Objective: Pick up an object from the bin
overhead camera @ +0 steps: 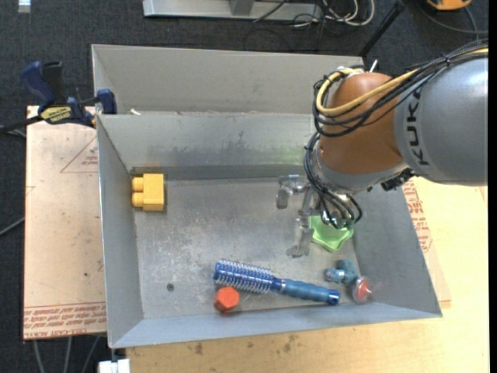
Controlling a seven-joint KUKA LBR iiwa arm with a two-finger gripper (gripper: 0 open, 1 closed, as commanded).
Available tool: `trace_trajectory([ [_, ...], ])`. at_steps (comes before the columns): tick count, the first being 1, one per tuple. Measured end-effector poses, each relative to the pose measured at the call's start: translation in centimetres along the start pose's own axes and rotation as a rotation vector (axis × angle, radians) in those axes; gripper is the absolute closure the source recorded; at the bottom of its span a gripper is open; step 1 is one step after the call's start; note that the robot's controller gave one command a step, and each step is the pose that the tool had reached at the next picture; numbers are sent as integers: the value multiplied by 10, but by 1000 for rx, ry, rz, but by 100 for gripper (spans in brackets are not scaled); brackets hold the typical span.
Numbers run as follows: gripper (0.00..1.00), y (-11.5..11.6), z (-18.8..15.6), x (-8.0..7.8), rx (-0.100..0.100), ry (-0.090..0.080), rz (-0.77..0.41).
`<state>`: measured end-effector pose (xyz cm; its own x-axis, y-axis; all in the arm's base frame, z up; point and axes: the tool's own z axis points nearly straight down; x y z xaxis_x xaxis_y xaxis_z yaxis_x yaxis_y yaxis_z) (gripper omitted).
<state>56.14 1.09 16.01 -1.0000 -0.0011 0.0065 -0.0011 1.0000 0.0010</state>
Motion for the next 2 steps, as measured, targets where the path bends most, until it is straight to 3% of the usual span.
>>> trace_trajectory([
  [1, 0, 33, 91, 32, 0, -6, -54],
  [2, 0, 30, 61, 78, 0, -5, 233],
])
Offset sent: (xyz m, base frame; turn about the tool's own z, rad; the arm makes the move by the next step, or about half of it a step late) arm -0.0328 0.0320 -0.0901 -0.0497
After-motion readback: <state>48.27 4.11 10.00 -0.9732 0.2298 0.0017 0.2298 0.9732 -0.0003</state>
